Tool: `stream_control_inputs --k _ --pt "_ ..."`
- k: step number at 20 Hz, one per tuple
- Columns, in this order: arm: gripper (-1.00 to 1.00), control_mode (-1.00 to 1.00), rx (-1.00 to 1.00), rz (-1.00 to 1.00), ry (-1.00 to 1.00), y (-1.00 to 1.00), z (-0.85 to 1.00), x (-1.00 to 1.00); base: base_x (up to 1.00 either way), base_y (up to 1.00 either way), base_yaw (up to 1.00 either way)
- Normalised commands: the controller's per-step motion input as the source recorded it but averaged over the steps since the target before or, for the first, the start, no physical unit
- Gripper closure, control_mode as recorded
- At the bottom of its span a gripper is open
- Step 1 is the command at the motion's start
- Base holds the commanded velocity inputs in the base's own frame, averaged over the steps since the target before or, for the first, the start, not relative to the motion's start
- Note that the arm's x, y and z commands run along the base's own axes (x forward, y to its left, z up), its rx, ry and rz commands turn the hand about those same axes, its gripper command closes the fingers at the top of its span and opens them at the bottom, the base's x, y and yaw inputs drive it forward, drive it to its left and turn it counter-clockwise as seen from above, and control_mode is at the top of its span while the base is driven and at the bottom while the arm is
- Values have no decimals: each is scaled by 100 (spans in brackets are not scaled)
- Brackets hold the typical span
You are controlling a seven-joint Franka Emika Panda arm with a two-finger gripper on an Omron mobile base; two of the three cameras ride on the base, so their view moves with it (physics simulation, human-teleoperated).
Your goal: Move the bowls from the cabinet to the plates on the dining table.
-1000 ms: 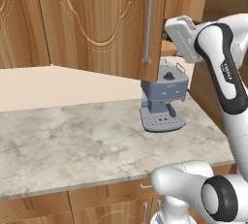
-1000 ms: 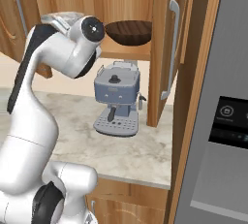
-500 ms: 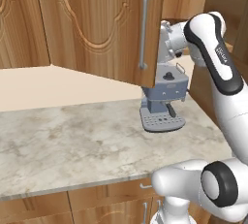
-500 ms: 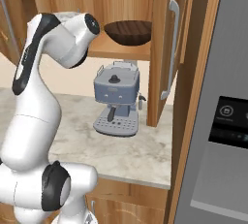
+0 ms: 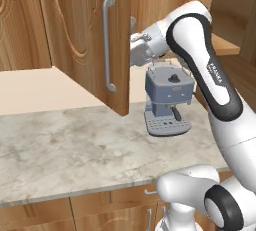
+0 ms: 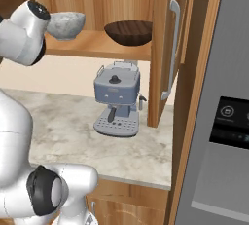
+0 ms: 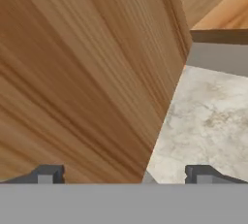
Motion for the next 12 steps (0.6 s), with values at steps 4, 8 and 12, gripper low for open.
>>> stream_control_inputs --k 4,8,12 --pt "-100 -100 -17 1 -9 100 0 -26 0 0 0" --pt "-100 -100 -16 -5 0 100 0 -7 0 0 0" --pt "-100 -100 -11 -18 0 71 -4 0 0 0 0"
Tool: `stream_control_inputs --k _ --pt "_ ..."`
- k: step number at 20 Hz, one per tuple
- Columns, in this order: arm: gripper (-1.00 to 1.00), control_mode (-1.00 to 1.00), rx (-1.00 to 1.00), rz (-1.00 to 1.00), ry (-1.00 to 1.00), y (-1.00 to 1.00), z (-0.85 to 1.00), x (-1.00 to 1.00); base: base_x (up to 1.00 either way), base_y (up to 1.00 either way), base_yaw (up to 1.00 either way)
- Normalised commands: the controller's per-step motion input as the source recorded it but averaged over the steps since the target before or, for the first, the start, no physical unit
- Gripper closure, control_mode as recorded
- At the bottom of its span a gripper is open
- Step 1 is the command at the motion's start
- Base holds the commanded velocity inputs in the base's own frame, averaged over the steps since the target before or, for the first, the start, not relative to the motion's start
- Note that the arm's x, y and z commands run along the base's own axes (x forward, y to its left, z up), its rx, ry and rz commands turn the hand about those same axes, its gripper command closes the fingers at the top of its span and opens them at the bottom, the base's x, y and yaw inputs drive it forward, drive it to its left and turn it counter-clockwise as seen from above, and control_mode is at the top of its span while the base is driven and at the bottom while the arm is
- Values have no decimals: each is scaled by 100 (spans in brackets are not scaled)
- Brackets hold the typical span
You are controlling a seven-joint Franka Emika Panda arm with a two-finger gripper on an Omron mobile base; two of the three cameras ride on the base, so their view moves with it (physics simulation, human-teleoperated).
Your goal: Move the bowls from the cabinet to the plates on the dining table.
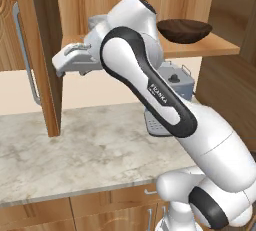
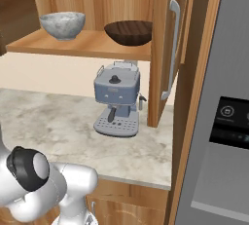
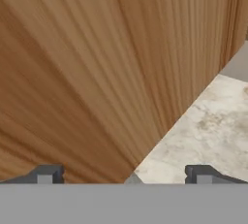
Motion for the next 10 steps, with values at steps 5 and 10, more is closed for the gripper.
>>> stream_control_inputs --k 5,10 --pt "-100 -100 -1 -22 0 -55 -4 0 0 0 0" --pt "-100 -100 2 -23 0 -100 14 24 0 0 0"
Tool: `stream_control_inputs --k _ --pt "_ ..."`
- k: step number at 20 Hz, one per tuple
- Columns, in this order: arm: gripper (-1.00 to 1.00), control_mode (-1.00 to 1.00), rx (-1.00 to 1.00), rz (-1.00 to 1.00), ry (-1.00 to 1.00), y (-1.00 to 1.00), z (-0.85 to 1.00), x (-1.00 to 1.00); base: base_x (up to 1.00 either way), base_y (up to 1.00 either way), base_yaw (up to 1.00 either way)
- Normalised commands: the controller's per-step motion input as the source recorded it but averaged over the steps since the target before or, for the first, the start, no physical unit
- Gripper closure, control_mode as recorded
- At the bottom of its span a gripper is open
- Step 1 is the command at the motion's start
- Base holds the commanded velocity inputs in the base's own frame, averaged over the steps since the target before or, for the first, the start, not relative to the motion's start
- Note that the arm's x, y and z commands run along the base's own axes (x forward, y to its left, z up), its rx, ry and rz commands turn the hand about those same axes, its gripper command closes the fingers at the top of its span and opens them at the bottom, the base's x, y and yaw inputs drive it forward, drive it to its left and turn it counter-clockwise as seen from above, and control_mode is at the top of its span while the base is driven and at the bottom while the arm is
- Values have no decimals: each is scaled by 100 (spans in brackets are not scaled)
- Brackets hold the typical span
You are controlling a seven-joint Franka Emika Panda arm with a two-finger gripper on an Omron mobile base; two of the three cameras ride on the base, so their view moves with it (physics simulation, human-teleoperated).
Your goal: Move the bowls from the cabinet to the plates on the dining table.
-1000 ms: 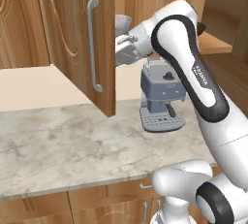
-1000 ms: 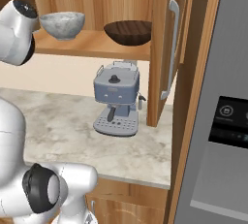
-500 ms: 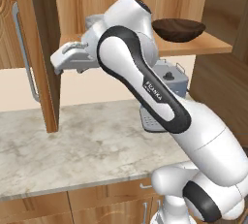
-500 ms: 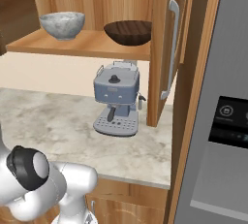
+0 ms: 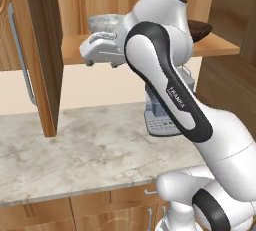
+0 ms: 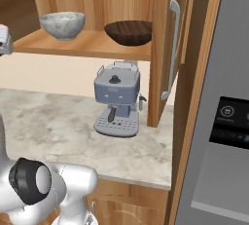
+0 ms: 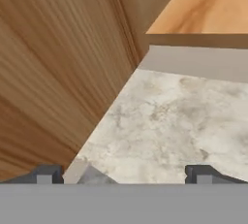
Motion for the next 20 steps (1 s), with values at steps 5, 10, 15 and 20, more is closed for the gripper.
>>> stream_control_inputs --k 5,10,15,20 --pt "-100 -100 0 -24 0 -100 17 82 0 0 0" --pt "-100 -100 6 -27 0 -82 39 86 0 0 0" --pt "-100 -100 1 -24 -9 -52 23 80 0 0 0" --pt "-100 -100 0 -10 -7 -9 -8 71 0 0 0"
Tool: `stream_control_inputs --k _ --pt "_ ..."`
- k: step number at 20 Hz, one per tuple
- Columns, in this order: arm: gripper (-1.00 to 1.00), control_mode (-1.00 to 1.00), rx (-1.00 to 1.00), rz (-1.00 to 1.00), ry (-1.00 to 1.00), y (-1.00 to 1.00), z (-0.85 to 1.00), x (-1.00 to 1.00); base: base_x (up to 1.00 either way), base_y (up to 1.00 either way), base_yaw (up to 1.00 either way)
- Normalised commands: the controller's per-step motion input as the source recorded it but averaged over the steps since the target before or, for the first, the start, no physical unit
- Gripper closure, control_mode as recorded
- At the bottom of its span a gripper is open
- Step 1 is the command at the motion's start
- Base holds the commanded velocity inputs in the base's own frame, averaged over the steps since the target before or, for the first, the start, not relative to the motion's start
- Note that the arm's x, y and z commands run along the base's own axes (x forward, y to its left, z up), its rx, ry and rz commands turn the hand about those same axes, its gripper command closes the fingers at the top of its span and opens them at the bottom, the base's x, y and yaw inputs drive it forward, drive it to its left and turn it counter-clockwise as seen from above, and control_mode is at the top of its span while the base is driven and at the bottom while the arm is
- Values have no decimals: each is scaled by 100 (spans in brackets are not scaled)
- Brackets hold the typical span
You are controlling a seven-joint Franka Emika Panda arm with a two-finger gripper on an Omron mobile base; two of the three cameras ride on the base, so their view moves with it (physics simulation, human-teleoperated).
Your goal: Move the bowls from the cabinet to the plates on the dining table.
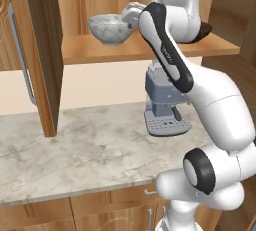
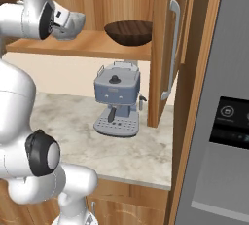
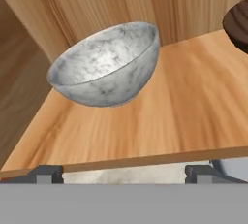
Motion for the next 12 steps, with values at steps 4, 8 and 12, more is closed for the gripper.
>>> stream_control_inputs --k 4,8,12 --pt "-100 -100 1 -4 -2 0 -11 61 0 0 0" --pt "-100 -100 4 -5 -2 0 -1 60 0 0 0" --pt "-100 -100 9 -8 0 0 0 53 0 0 0"
